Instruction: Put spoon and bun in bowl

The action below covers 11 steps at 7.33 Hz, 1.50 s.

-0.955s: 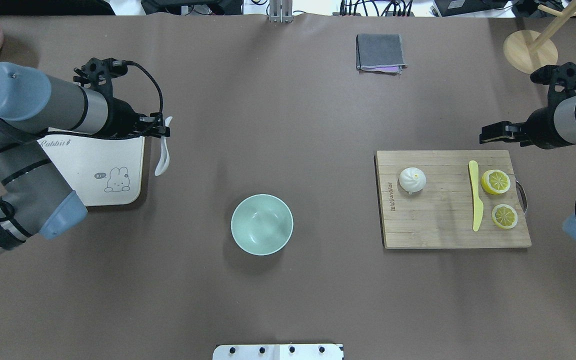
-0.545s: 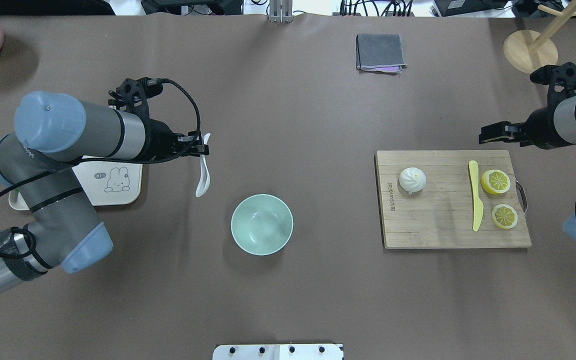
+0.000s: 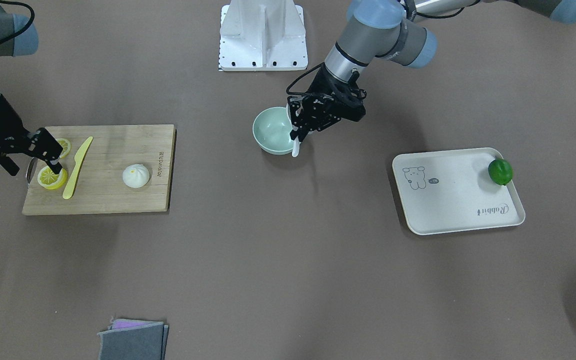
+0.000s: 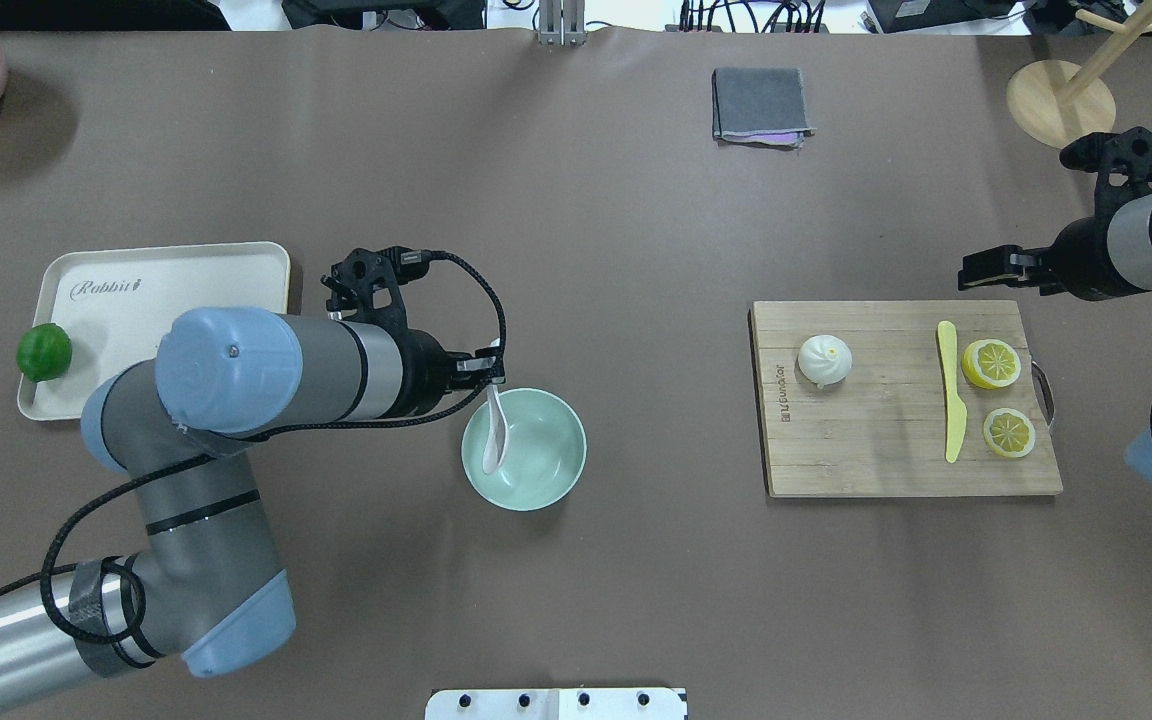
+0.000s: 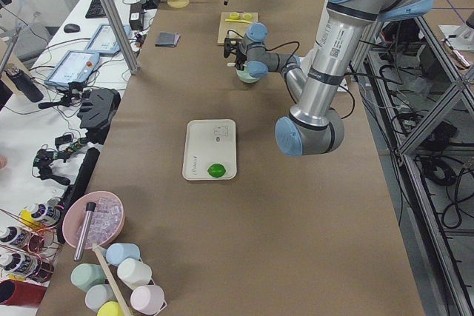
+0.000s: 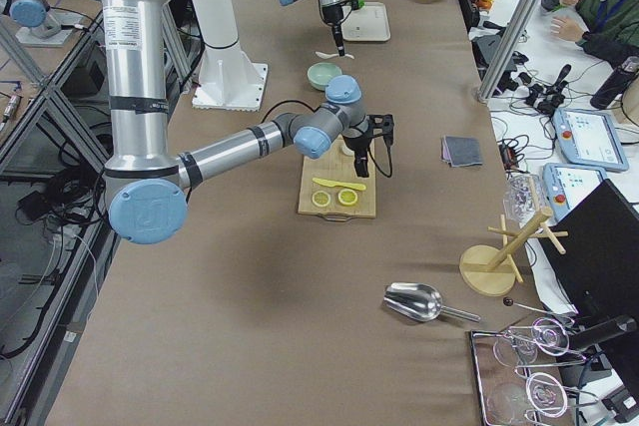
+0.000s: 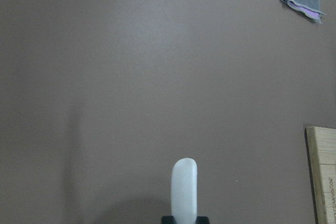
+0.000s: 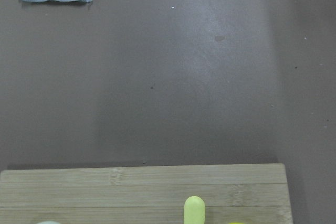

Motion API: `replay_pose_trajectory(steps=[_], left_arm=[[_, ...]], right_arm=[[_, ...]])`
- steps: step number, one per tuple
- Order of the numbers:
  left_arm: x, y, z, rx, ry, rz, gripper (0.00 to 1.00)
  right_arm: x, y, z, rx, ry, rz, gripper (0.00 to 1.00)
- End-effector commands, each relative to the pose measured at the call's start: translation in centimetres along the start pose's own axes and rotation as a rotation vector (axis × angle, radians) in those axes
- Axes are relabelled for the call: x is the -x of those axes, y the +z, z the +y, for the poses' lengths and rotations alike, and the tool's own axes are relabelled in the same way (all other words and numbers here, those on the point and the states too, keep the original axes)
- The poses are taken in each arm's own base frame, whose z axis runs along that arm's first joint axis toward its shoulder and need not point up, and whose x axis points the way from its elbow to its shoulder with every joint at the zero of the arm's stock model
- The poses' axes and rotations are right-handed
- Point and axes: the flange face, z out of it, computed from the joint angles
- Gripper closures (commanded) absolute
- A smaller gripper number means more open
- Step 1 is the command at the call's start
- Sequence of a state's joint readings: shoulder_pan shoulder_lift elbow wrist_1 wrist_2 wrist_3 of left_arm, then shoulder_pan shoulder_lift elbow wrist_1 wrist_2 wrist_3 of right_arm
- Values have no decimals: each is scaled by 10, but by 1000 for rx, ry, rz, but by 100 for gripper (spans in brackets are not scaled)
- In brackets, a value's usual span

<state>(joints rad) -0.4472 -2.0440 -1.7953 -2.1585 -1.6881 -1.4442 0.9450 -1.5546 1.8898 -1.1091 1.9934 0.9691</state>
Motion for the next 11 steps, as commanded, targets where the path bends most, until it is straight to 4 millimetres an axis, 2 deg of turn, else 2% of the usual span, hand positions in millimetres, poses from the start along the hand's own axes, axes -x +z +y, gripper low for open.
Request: replay_pose_trajectory(steps=[1, 4, 6, 8, 11], left_arm=[[-14, 15, 40, -5, 5, 2, 100], [-12, 18, 40, -4, 8, -5, 100], [-11, 19, 33, -17, 9, -10, 100], [-7, 17, 17, -41, 5, -17, 100], [3, 29, 14, -43, 51, -46, 100]], right_arm=[[1, 0, 0, -2, -3, -1, 1], [2, 0, -1, -3, -2, -2, 1], [3, -1, -1, -3, -3, -3, 1], [3, -1, -1, -3, -3, -3, 0], [3, -1, -1, -3, -3, -3, 1]])
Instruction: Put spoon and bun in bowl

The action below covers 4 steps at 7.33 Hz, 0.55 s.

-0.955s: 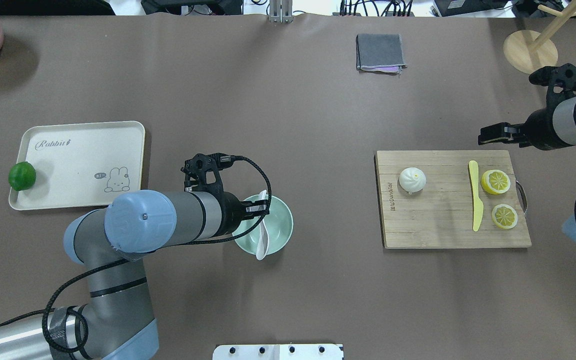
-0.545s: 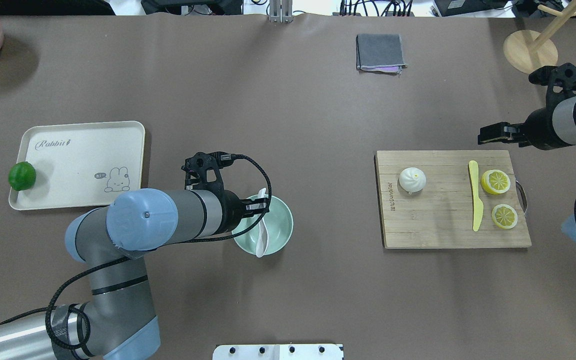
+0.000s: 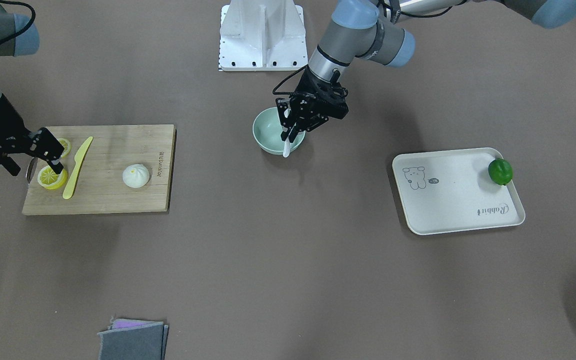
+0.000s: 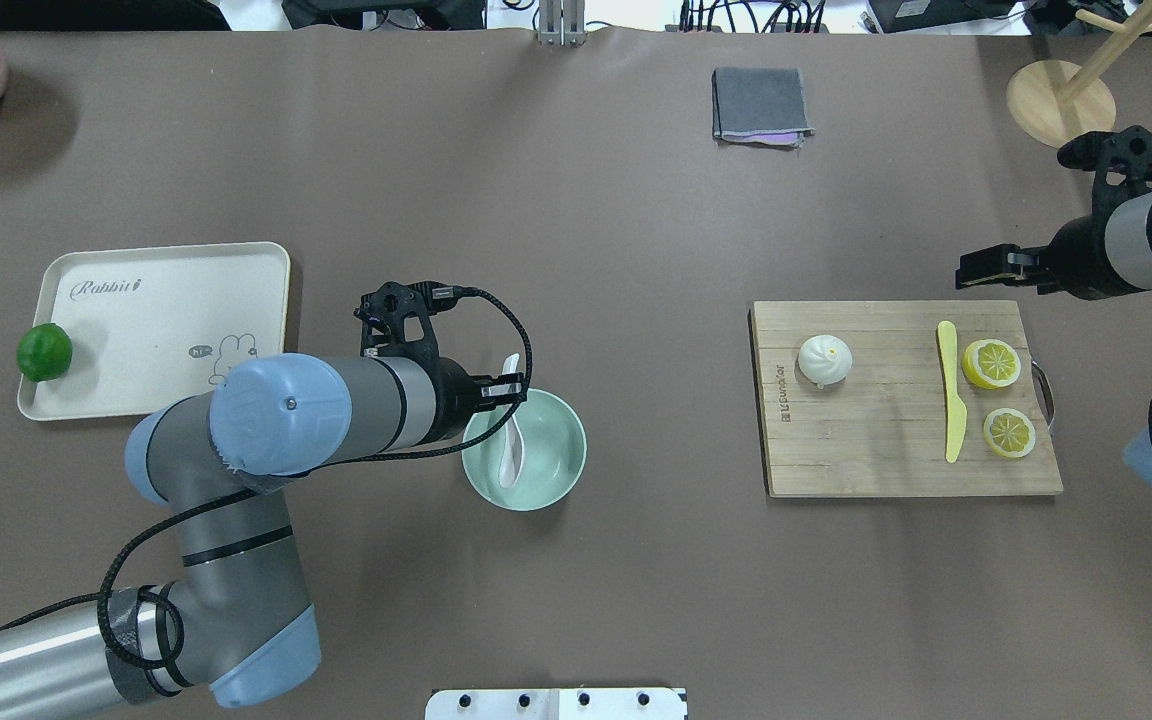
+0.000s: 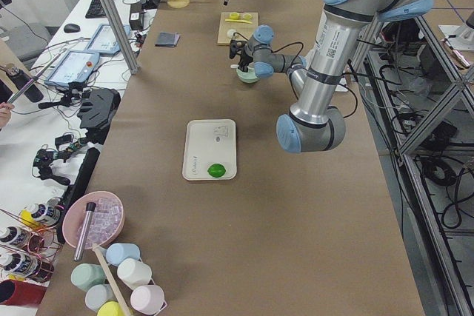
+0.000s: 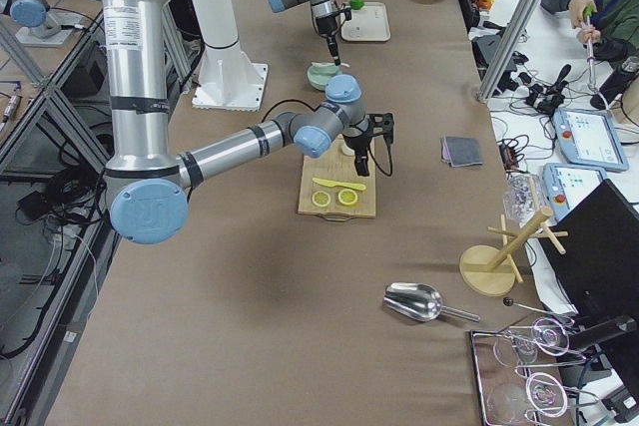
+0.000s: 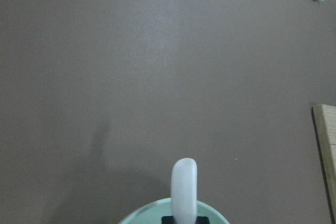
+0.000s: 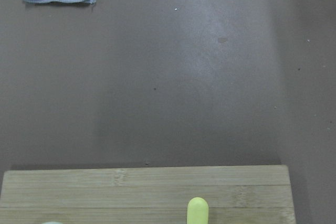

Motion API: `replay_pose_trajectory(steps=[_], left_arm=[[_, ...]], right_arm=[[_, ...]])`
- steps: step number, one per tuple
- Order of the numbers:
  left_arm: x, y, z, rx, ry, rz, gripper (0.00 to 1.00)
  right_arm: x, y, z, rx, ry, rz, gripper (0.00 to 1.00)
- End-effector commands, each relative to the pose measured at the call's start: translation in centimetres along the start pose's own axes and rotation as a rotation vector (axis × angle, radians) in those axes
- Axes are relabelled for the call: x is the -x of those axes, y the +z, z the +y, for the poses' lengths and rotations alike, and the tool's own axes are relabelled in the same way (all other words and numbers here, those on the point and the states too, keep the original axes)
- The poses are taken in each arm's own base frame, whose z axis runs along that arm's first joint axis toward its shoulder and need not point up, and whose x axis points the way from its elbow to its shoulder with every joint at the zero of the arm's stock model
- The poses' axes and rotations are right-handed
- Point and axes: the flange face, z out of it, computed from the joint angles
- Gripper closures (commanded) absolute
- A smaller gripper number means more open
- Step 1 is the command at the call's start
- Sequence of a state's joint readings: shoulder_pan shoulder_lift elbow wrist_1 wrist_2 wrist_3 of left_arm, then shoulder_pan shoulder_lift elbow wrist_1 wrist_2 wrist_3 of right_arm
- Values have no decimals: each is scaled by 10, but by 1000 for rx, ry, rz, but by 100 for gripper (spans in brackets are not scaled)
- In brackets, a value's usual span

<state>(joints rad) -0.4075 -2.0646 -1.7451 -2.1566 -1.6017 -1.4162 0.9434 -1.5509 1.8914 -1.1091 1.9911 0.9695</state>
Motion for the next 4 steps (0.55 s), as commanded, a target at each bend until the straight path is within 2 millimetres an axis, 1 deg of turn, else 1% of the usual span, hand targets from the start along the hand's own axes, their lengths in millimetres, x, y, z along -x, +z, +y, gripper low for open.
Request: replay_pose_trajectory(steps=[1, 2, 3, 4], left_arm=[[2, 3, 0, 2, 14, -5, 100], [1, 3, 1, 4, 17, 0, 63], [-1, 3, 0, 0, 19, 2, 20], [-2, 1, -1, -3, 40, 5, 4]], right_arm=[[0, 0, 0, 0, 0, 0, 0], [0, 1, 0, 1, -1, 1, 0], [0, 0, 0, 0, -2, 0, 1], [0, 0, 0, 0, -2, 0, 1]])
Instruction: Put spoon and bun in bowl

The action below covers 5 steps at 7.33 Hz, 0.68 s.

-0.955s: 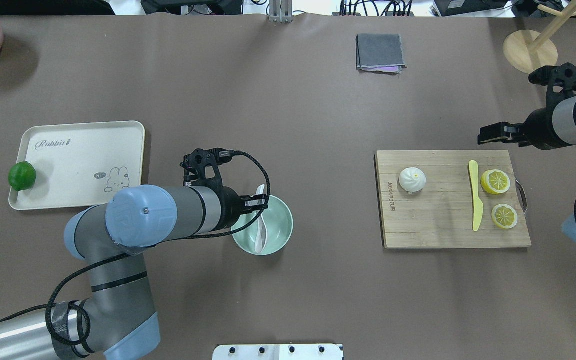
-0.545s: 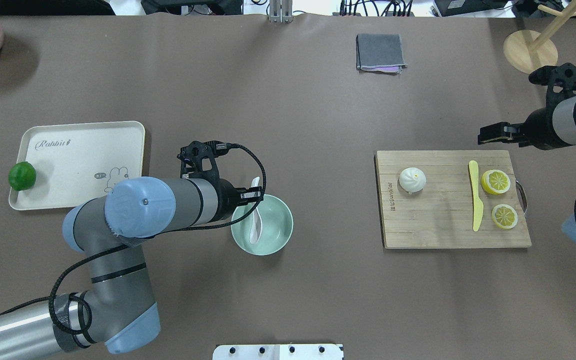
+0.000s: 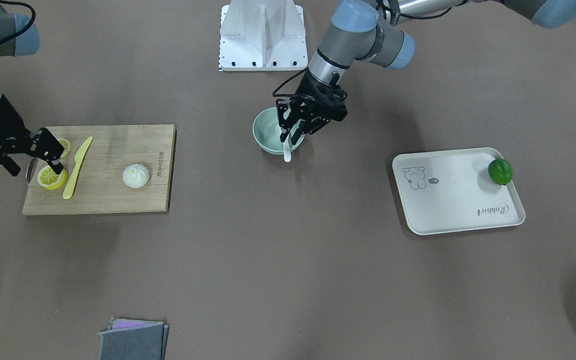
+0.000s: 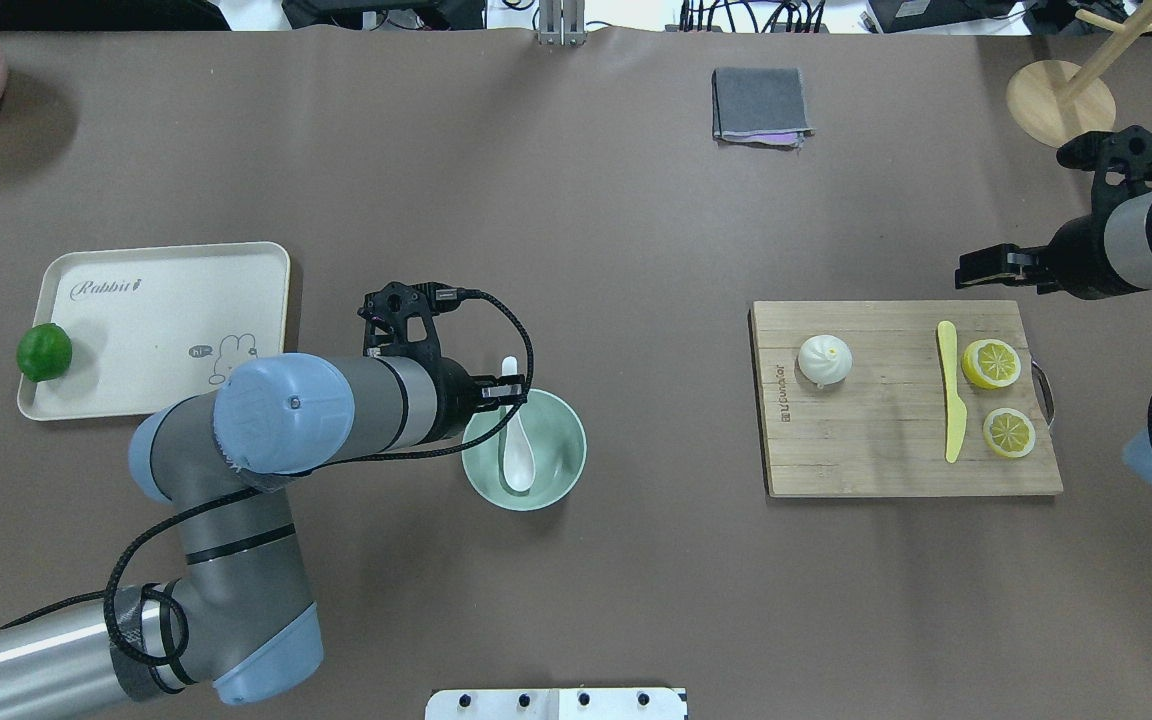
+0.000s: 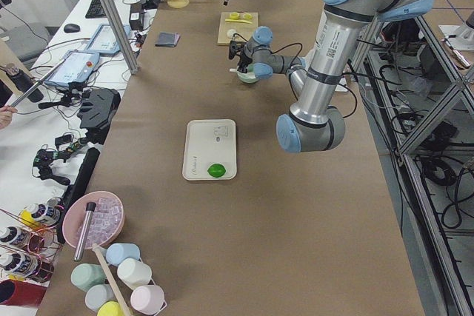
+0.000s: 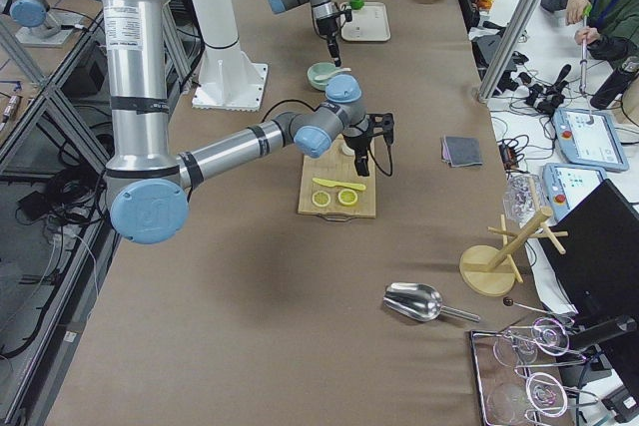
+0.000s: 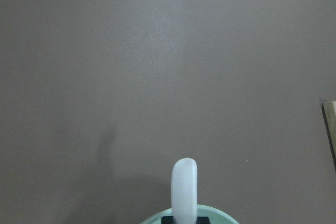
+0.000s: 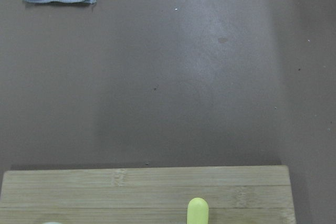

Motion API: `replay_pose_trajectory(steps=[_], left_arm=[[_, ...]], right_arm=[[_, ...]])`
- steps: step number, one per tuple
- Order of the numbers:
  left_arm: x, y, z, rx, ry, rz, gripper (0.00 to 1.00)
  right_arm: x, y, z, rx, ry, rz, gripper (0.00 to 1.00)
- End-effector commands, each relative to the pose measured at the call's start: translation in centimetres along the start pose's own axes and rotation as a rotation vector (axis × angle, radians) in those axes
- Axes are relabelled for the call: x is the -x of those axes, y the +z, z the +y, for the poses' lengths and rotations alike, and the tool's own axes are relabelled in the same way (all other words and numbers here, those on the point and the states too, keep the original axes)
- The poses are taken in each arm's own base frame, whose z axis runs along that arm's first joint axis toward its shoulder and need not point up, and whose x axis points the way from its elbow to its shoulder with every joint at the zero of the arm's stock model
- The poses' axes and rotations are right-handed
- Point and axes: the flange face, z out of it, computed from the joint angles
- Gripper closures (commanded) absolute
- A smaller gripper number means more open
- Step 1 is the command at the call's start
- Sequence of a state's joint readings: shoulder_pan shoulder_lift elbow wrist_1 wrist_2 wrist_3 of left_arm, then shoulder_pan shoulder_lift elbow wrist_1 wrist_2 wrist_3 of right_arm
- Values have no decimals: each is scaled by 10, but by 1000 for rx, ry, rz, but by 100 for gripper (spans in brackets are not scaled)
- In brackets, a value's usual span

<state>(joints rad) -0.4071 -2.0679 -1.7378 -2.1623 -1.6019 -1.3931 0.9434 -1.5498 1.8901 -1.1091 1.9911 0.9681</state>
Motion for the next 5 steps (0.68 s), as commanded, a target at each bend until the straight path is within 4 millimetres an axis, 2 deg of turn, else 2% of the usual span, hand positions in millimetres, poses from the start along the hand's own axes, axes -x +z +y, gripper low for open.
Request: replay_pose_trajectory(steps=[1, 2, 4, 5], left_arm=[[-5, -7, -5, -4, 35, 15, 3], [-1, -15, -22, -18, 60, 12, 2], [31, -32, -78, 63, 111, -57, 2], [55, -42, -101, 87, 170, -97, 2]], right_arm=[[1, 0, -1, -1, -1, -1, 0], [3, -1, 0, -1, -3, -4, 0], [3, 0, 0, 0, -3, -4, 0], [2, 0, 0, -1, -2, -2, 0]])
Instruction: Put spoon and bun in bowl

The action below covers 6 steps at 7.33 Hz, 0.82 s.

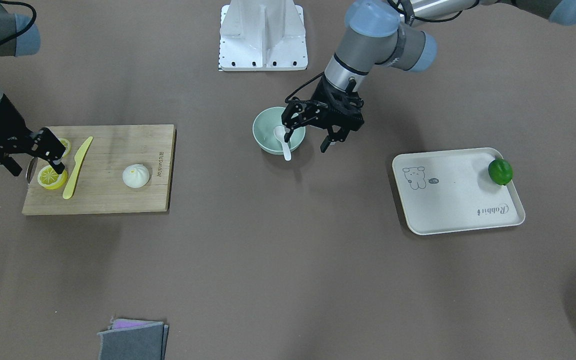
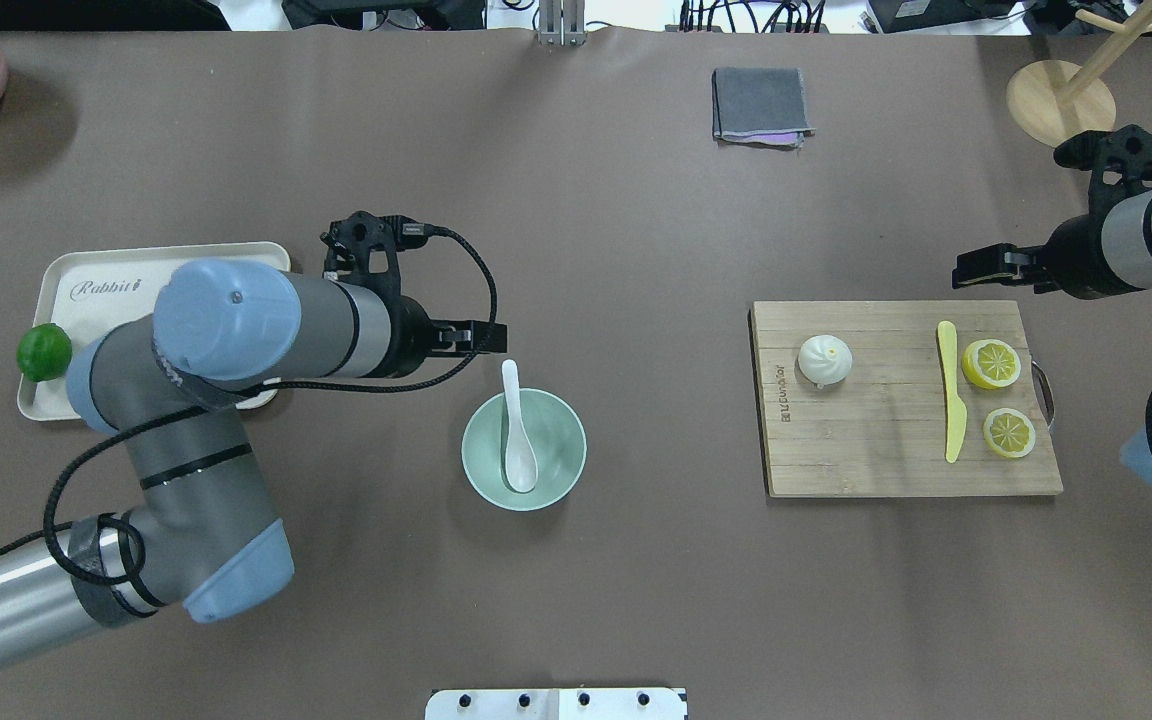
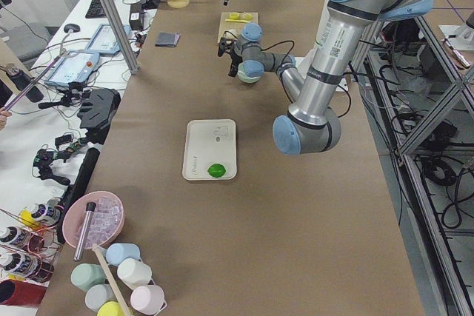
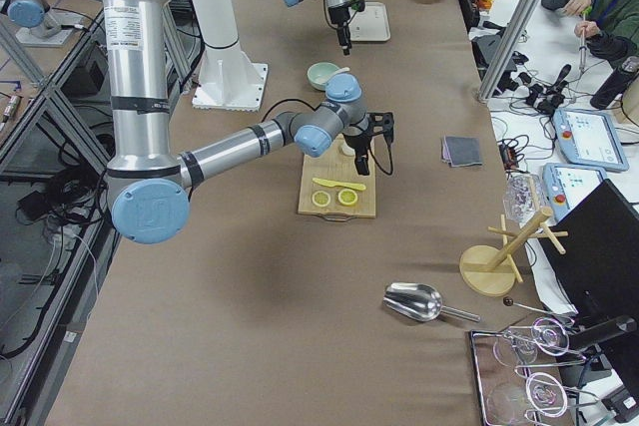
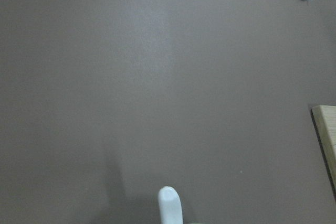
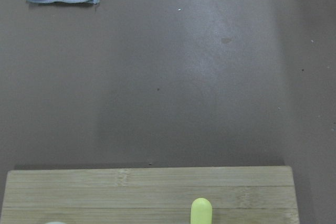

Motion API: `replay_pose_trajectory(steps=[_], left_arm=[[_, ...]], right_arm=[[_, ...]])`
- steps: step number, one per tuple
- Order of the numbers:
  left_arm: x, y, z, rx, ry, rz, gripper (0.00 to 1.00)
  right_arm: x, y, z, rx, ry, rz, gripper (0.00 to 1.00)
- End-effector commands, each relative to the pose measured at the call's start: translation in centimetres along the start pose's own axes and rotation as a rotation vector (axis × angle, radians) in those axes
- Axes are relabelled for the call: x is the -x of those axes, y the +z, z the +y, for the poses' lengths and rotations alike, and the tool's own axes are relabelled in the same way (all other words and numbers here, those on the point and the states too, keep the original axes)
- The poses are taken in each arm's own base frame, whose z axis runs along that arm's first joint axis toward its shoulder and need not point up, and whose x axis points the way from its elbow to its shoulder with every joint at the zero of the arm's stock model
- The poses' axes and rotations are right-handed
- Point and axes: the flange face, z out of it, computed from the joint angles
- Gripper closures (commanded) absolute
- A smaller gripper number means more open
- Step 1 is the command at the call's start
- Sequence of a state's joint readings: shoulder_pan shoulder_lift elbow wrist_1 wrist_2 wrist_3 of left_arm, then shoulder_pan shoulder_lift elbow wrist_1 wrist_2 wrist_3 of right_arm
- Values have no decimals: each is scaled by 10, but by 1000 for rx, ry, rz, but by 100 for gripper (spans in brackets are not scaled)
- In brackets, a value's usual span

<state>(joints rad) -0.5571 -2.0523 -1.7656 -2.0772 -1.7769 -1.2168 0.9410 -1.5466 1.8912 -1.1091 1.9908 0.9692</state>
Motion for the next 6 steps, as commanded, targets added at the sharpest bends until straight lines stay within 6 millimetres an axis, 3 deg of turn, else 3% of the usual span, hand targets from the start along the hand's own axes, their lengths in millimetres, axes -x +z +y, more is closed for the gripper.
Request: replay_pose_trajectory(steps=[1, 3, 6], left_arm=[[62, -25, -46, 66, 121, -90, 1], [120, -53, -88, 133, 256, -229, 1], [212, -99, -122, 190, 377, -331, 1]], right_arm=[[0, 0, 0, 0, 0, 1, 1], [0, 1, 1, 1, -1, 1, 0], [2, 1, 2, 1, -4, 1, 0]])
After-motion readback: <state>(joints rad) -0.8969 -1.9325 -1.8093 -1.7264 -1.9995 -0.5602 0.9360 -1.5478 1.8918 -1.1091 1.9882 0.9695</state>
